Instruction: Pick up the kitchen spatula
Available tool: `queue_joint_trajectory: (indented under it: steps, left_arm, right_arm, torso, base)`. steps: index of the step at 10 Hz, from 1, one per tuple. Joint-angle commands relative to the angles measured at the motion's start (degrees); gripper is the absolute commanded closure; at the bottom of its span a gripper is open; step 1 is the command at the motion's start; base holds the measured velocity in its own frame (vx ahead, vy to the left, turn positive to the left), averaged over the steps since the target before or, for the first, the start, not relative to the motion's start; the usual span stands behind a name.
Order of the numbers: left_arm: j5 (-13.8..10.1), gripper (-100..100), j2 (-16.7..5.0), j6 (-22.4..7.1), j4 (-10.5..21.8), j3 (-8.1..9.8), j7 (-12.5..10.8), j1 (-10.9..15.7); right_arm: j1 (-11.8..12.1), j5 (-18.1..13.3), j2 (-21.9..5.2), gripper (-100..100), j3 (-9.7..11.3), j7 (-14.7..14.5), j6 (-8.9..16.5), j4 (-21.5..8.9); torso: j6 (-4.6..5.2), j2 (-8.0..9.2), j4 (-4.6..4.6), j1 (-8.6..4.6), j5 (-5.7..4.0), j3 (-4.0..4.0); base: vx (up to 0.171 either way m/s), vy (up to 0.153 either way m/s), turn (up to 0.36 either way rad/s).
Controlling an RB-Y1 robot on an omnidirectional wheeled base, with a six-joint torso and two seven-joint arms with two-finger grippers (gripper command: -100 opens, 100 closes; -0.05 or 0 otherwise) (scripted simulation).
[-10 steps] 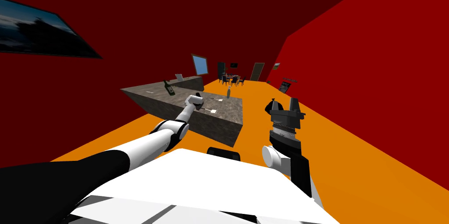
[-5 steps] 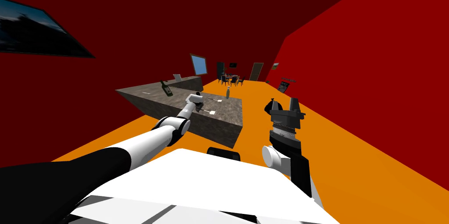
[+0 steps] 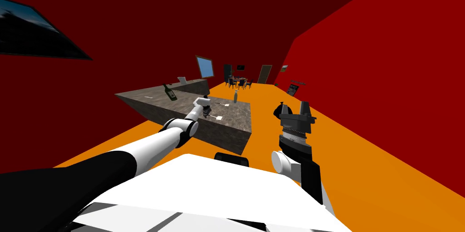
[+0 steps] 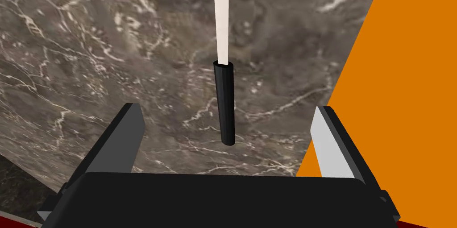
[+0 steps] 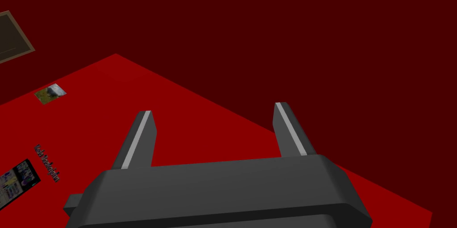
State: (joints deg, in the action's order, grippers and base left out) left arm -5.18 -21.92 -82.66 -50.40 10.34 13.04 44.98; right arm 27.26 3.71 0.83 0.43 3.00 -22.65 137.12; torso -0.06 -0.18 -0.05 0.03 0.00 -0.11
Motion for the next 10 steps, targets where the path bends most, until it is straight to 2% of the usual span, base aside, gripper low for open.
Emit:
queue_joint_trajectory:
  steps: [1,2,3,4,5,6,8,9,10]
  left_arm:
    - [-0.48,-100,0.20,-1.14,2.02,0.48,-0.08,0.98]
    - [-0.82,-100,0.38,-1.82,3.46,0.83,-0.13,1.67]
    - [-0.63,-100,0.24,-1.14,2.80,0.64,-0.03,1.26]
    - [-0.67,0,0.27,-1.25,2.96,0.67,-0.05,1.31]
    - [-1.10,-100,-1.47,-0.65,3.91,3.53,2.82,0.15]
    - [-1.10,-100,-1.47,-0.65,3.91,4.08,4.27,0.15]
    - [-1.10,-100,-1.47,-0.65,3.91,4.08,6.75,0.15]
    - [-1.54,-100,-3.21,-0.07,4.87,6.90,8.86,-1.00]
    - [-1.54,-100,-3.21,-0.07,4.87,7.49,10.38,-1.00]
  right_arm:
    - [0.00,0.00,0.00,0,0.00,0.00,0.00,0.00]
    - [0.00,0.00,0.00,0,0.00,0.00,0.00,0.00]
    - [0.00,0.00,0.00,0,0.00,0.00,0.00,0.00]
    - [0.00,0.00,0.00,0,0.00,0.00,0.00,0.00]
    - [0.00,0.00,0.00,0,0.00,0.00,0.00,0.00]
    - [0.03,0.00,0.01,0,0.00,0.00,0.00,0.00]
    - [-0.01,0.00,0.00,0,0.00,0.00,0.00,0.00]
    - [-0.01,0.00,0.00,0,0.00,0.00,0.00,0.00]
    - [0.00,0.00,0.01,0,0.00,0.00,0.00,0.00]
  torso:
    - [0.00,0.00,0.00,0.00,0.00,0.00]
    - [0.00,0.01,0.00,0.02,0.01,0.00]
    - [0.00,0.03,0.00,0.03,0.01,0.01]
    - [-0.01,0.12,0.02,0.02,0.01,0.06]
    - [-0.01,0.18,0.04,0.00,0.00,0.10]
    - [-0.10,-0.35,-0.05,-0.33,-0.06,-0.17]
    - [0.00,0.15,0.02,-0.09,-0.02,0.07]
    - [0.00,0.21,0.04,0.00,0.00,0.11]
    - [-0.09,0.37,0.06,-0.18,-0.02,0.20]
  base:
    - [0.052,0.011,-0.019]
    - [0.044,0.014,-0.027]
    - [0.019,0.007,-0.007]
    - [0.000,0.000,0.000]
    - [0.207,-0.118,0.288]
    - [0.110,-0.101,0.210]
    - [-0.010,-0.009,0.027]
    - [-0.044,-0.084,0.239]
    - [-0.041,-0.078,0.224]
